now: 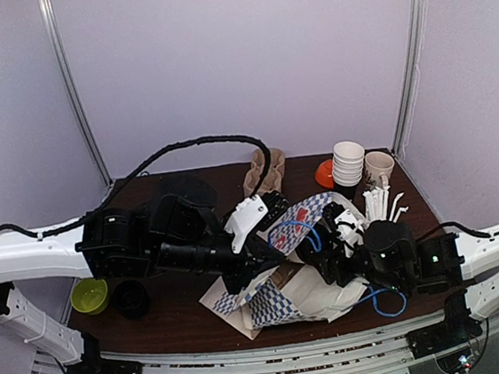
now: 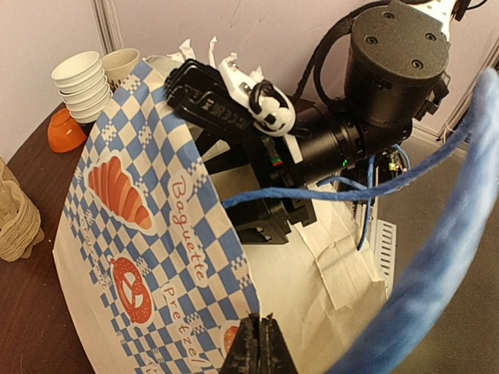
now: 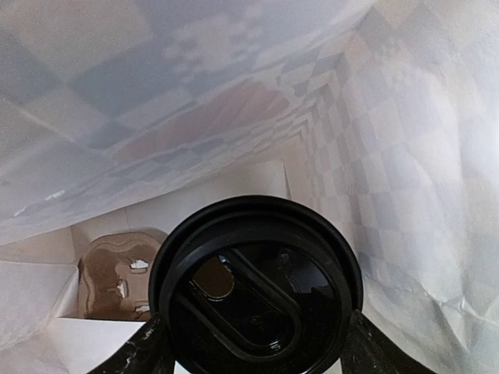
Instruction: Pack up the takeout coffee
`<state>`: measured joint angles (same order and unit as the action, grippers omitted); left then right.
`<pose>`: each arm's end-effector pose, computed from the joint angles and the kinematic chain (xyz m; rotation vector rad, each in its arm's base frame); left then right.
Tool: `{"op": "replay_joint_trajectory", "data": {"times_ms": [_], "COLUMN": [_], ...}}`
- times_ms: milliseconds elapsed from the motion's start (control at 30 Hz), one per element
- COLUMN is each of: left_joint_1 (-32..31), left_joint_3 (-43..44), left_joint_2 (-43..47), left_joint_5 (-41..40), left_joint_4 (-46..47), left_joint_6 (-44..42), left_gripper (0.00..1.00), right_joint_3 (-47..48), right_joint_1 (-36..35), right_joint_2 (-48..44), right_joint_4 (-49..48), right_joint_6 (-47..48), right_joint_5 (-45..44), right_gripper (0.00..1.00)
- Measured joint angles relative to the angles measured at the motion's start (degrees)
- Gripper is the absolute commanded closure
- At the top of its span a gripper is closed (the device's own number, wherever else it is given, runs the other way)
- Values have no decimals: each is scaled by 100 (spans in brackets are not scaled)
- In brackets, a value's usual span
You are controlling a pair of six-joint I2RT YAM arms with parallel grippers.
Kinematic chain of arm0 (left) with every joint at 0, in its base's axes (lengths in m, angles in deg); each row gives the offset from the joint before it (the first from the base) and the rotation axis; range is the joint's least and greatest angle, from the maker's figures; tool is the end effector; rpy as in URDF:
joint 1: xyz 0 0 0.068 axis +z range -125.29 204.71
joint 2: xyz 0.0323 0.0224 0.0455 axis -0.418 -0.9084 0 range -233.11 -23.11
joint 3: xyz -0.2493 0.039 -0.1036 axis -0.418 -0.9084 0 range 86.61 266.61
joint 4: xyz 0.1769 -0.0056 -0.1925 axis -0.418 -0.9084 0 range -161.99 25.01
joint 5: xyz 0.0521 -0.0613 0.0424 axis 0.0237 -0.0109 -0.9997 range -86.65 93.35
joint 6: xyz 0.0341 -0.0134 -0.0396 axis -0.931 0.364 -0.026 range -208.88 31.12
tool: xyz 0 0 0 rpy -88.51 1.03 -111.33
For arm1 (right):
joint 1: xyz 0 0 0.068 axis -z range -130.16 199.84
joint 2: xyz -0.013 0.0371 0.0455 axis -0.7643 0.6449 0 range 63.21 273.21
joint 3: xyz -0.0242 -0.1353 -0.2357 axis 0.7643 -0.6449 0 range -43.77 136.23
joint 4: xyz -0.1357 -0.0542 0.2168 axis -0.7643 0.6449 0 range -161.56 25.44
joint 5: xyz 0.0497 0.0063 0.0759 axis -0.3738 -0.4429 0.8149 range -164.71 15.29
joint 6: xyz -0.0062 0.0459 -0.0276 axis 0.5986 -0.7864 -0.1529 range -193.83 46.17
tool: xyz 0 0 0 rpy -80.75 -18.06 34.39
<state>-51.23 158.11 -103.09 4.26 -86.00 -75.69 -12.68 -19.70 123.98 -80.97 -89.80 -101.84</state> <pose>0.0774 -0.3112 0.3427 1.1713 1.9011 -0.9266 0.0966 0.2124 0.2381 -0.5702 1.8370 0.5612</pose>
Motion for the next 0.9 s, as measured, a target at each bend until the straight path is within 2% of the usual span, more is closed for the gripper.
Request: {"op": "replay_joint_trajectory", "data": {"times_ms": [533, 900], "left_joint_1": [2, 57], "left_joint_3": [-232, -1453], "left_joint_2": [157, 1176], "left_joint_5": [-74, -713], "left_joint_4": [42, 1104], "left_joint_6": [116, 844], "left_gripper": [100, 100], "right_joint_3": [149, 1276], "right_joint_1": [2, 125], "right_joint_2": [520, 1458], "right_joint_4": [-271, 55], "right_joint_6": [17, 103], "right_joint_5": [129, 380], "right_gripper": [59, 59]}}
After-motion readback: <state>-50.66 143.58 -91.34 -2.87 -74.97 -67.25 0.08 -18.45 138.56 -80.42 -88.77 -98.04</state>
